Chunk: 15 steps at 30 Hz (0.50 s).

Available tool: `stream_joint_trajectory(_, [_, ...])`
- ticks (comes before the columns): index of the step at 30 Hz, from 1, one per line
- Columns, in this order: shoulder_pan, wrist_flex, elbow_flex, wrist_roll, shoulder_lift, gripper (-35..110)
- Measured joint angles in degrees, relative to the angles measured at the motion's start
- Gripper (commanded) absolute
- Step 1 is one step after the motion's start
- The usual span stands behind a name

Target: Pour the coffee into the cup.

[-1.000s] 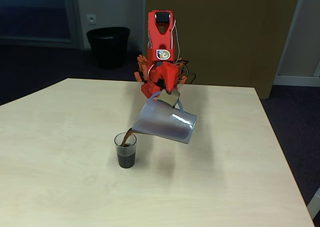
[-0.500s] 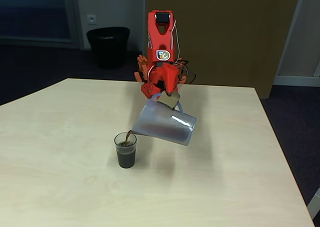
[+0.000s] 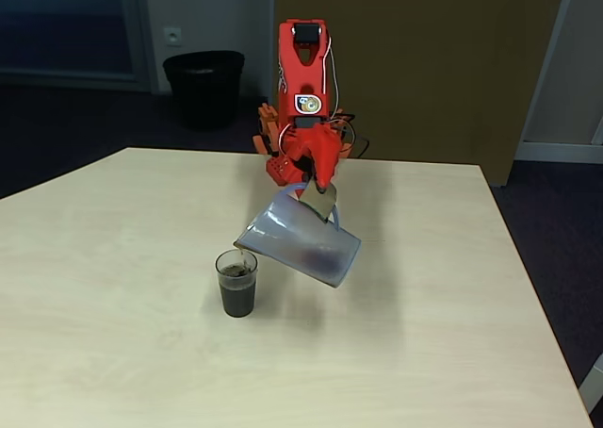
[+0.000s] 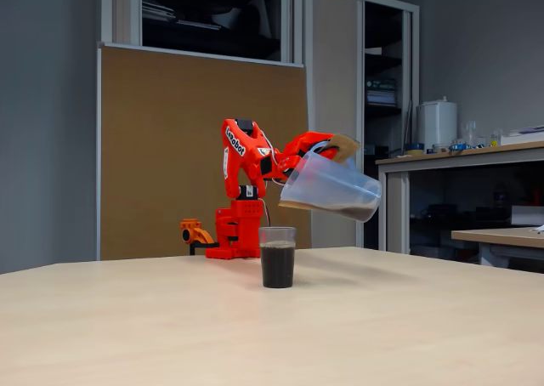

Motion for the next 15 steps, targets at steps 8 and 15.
stream_joint_trajectory(8, [-0.1,6.6,-0.9,-9.9,-0.9,0])
stream_joint_trajectory(15, [-1.8,15.9,-3.8,-21.3,-0.9,0])
